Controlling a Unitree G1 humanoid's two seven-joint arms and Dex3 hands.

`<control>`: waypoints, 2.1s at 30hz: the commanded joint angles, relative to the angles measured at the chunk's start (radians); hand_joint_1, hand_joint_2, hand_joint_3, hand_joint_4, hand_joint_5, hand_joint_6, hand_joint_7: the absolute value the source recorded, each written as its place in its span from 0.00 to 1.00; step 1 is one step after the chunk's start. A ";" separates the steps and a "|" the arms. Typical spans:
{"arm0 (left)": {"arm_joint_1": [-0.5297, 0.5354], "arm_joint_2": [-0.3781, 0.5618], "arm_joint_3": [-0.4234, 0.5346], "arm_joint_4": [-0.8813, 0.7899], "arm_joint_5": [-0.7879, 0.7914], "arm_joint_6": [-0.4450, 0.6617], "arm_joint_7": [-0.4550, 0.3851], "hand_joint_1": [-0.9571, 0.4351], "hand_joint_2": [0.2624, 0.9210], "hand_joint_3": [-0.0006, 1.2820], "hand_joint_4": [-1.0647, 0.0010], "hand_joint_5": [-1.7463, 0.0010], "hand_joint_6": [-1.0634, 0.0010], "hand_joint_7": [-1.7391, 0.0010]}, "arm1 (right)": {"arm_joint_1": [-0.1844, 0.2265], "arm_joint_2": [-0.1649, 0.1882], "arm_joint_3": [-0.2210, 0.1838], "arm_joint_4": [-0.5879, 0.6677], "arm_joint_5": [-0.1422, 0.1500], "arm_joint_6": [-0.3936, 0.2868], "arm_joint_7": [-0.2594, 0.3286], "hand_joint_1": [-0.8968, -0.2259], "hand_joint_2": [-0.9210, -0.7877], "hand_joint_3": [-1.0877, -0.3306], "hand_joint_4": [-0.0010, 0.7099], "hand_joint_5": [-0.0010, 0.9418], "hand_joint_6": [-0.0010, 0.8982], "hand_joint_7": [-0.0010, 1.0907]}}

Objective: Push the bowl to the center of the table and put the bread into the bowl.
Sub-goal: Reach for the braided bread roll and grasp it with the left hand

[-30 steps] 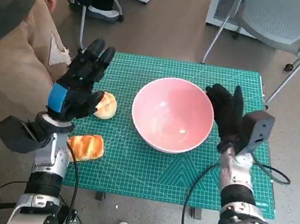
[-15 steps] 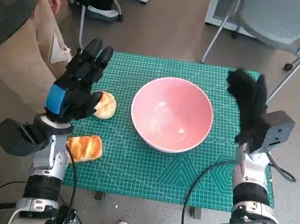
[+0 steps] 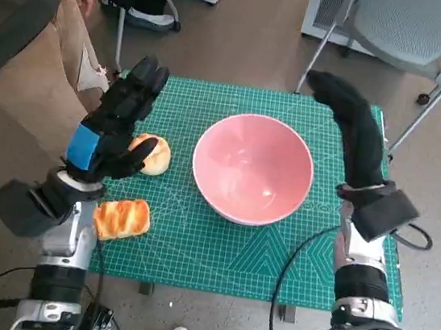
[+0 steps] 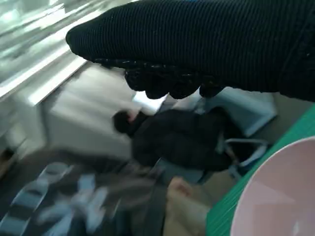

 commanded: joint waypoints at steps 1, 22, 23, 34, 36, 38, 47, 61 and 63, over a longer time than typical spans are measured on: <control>0.103 0.202 0.024 -0.276 0.112 0.224 -0.033 0.18 0.95 0.17 0.99 1.00 0.89 1.00 | 0.038 0.006 0.018 -0.019 0.011 -0.001 0.030 0.27 0.00 0.35 0.23 0.00 0.18 0.12; 0.404 0.486 0.136 -0.824 0.242 0.725 -0.139 0.34 0.64 0.00 0.93 0.99 0.75 0.97 | 0.044 0.041 0.057 -0.066 0.015 0.056 0.015 0.26 0.00 0.32 0.22 0.00 0.16 0.14; 0.410 0.490 0.130 -0.831 0.251 0.731 -0.138 0.34 0.63 0.00 0.92 0.99 0.74 0.97 | 0.043 0.043 0.058 -0.067 0.016 0.057 0.016 0.26 0.00 0.32 0.22 0.00 0.16 0.14; 0.429 0.559 0.002 -0.913 0.457 0.864 -0.158 0.36 0.62 0.00 0.87 0.99 0.69 0.98 | 0.034 0.045 0.056 -0.060 0.034 0.060 0.038 0.27 0.00 0.31 0.21 0.00 0.15 0.15; 0.420 0.570 -0.024 -0.918 0.486 0.888 -0.167 0.36 0.62 0.00 0.86 0.99 0.69 0.98 | 0.033 0.045 0.056 -0.059 0.036 0.060 0.040 0.27 0.00 0.31 0.21 0.00 0.15 0.16; 0.408 0.581 -0.051 -0.924 0.512 0.917 -0.181 0.36 0.62 0.00 0.86 0.99 0.69 0.99 | 0.033 0.045 0.056 -0.061 0.039 0.061 0.041 0.28 0.00 0.31 0.21 0.00 0.14 0.16; 0.317 0.597 -0.214 -0.916 0.652 1.057 -0.244 0.36 0.62 0.00 0.86 1.00 0.72 1.00 | 0.034 0.038 0.056 -0.059 0.047 0.065 0.046 0.28 0.00 0.31 0.21 0.00 0.14 0.17; 0.262 0.525 -0.296 -0.814 0.691 1.055 -0.196 0.42 0.62 0.00 0.82 0.99 0.71 1.00 | 0.037 0.026 0.039 -0.060 0.073 0.076 0.080 0.27 0.00 0.31 0.22 0.00 0.13 0.18; 0.257 0.520 -0.301 -0.804 0.692 1.053 -0.193 0.43 0.63 0.00 0.81 0.99 0.71 1.00 | 0.038 0.025 0.037 -0.060 0.073 0.076 0.082 0.27 0.00 0.32 0.22 0.00 0.13 0.19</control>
